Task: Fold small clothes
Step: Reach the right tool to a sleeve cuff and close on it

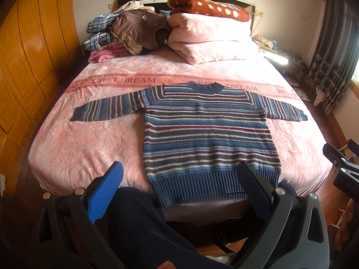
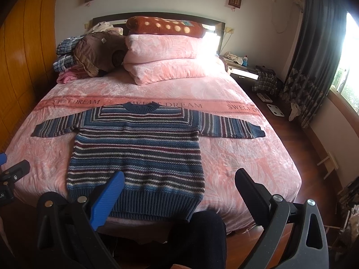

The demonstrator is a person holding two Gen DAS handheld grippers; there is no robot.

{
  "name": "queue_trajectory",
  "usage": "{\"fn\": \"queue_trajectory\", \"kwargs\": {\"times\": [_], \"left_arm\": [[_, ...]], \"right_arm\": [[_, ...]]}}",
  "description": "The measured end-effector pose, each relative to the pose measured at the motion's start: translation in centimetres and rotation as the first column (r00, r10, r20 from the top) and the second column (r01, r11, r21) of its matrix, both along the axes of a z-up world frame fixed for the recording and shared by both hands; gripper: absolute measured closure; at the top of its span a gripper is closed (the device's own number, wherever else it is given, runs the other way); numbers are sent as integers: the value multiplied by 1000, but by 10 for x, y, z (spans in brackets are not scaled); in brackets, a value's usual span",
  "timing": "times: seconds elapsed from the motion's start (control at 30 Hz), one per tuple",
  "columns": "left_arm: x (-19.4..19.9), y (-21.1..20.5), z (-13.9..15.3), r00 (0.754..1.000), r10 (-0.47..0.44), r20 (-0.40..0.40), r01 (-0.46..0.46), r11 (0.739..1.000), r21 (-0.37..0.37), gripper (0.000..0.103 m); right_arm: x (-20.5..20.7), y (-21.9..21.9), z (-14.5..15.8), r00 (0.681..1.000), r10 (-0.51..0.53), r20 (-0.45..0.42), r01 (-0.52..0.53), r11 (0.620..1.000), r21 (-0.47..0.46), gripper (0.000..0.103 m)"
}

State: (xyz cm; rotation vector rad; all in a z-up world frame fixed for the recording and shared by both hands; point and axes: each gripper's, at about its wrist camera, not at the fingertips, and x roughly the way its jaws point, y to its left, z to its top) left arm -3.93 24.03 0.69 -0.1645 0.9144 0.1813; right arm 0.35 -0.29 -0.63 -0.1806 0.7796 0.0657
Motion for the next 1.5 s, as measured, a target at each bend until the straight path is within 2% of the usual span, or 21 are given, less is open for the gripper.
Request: {"fn": "queue_trajectory", "kwargs": {"times": [0.1, 0.17, 0.27, 0.37, 0.43, 0.5, 0.53, 0.6, 0.67, 0.77, 0.87, 0.97, 1.03, 1.1, 1.23, 1.4, 1.5], "left_arm": [[6, 4, -5, 999, -41, 32, 42, 998, -50, 3], [18, 9, -14, 996, -74, 57, 80, 990, -119, 3], [35, 11, -27, 981, -143, 129, 165, 969, -181, 3], [62, 0, -38, 970, -213, 113, 225, 968, -108, 3], [79, -6, -45, 965, -238, 110, 249, 964, -93, 3], [95, -11, -52, 961, -256, 103, 266, 958, -109, 3], [102, -13, -55, 959, -265, 105, 277, 953, -122, 3], [114, -18, -61, 954, -281, 109, 295, 945, -143, 3], [127, -24, -67, 948, -296, 118, 313, 935, -165, 3], [142, -32, -76, 942, -311, 130, 332, 922, -199, 3], [158, -38, -89, 937, -323, 132, 346, 910, -227, 3], [172, -44, -100, 931, -336, 141, 362, 897, -255, 3], [180, -47, -108, 931, -337, 139, 363, 893, -265, 3], [188, -48, -117, 935, -330, 128, 354, 892, -281, 3], [205, -49, -137, 946, -312, 90, 324, 892, -315, 3], [225, -53, -162, 951, -308, 39, 302, 890, -340, 3], [233, -54, -174, 952, -307, 17, 290, 879, -378, 3]], "right_arm": [[13, -6, -4, 998, 55, 31, -56, 998, 21, 4], [30, -22, -14, 990, 142, 16, -143, 982, 122, 4], [72, -56, -37, 994, 92, -60, -81, 982, 173, 4], [117, -103, -66, 992, 24, -126, 8, 969, 246, 4], [146, -140, -88, 983, -24, -184, 83, 944, 318, 9], [174, -180, -114, 962, -72, -263, 175, 903, 393, 23], [186, -200, -129, 945, -99, -313, 233, 873, 428, 25], [211, -237, -157, 910, -133, -392, 333, 797, 504, 34], [231, -271, -179, 880, -171, -442, 417, 724, 549, 38], [261, -314, -205, 859, -219, -464, 486, 637, 598, 38], [293, -356, -229, 830, -256, -496, 550, 528, 648, 41], [325, -397, -249, 810, -296, -506, 586, 410, 699, 42], [345, -421, -260, 798, -328, -505, 599, 346, 722, 43], [365, -441, -273, 790, -346, -506, 603, 292, 742, 48], [396, -468, -295, 767, -383, -515, 622, 248, 743, 52], [422, -480, -323, 748, -389, -538, 645, 235, 727, 52], [433, -484, -332, 758, -389, -524, 632, 239, 737, 53]]}}
